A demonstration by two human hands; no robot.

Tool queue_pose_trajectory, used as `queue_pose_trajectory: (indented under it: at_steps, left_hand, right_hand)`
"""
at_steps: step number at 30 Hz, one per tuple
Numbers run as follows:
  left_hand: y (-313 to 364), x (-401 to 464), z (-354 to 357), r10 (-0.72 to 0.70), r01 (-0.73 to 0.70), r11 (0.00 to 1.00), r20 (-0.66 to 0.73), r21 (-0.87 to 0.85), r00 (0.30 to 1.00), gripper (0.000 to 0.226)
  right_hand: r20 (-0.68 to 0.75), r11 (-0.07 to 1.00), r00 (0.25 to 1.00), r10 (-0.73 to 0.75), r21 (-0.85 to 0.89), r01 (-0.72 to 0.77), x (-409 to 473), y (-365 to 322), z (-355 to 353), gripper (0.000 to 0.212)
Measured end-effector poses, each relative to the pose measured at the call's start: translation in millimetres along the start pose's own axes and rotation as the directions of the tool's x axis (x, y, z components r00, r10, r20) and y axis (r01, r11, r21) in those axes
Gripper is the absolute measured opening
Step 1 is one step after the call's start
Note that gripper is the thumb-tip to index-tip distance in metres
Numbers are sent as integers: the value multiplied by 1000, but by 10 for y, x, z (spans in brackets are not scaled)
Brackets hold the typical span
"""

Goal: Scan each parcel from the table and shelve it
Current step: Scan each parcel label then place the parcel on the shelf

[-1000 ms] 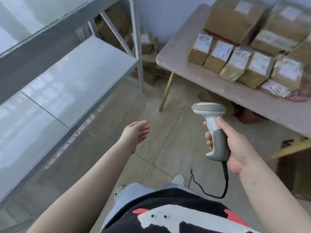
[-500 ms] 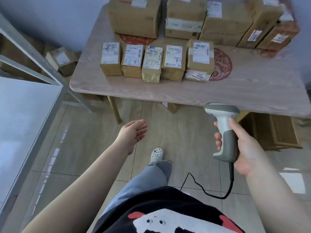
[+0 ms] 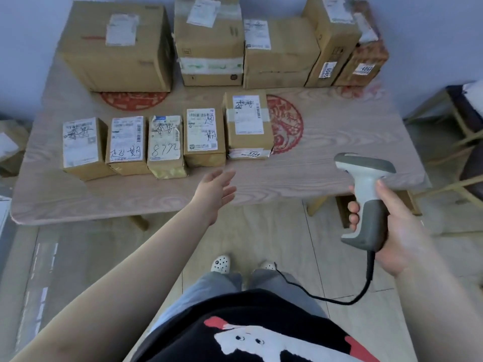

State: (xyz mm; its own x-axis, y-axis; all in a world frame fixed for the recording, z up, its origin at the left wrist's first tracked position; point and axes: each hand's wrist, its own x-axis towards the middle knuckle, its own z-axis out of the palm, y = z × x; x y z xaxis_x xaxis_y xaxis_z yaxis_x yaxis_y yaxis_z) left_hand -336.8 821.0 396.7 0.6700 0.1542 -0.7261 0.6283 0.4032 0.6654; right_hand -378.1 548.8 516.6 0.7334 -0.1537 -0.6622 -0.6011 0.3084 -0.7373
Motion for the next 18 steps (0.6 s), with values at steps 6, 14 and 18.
queue_pose_trajectory:
  at_steps: [6,14,18]
  left_hand:
    - [202,402,646,-83,77,988,-39,-135,996,56]
    - [304,824,1392,-201,58,953,-477,-296,856,85]
    - [395,980,1578,-279,1,909,-605,-418,746,103]
  right_hand:
    - [11,1000,1000,0,2,0,480,-403,-160,41]
    - [141,982,986,88,-179,-62,1326,-1087,-718,38]
    - [204,946,964,172,-306,-104,1648,-1332,-949,39]
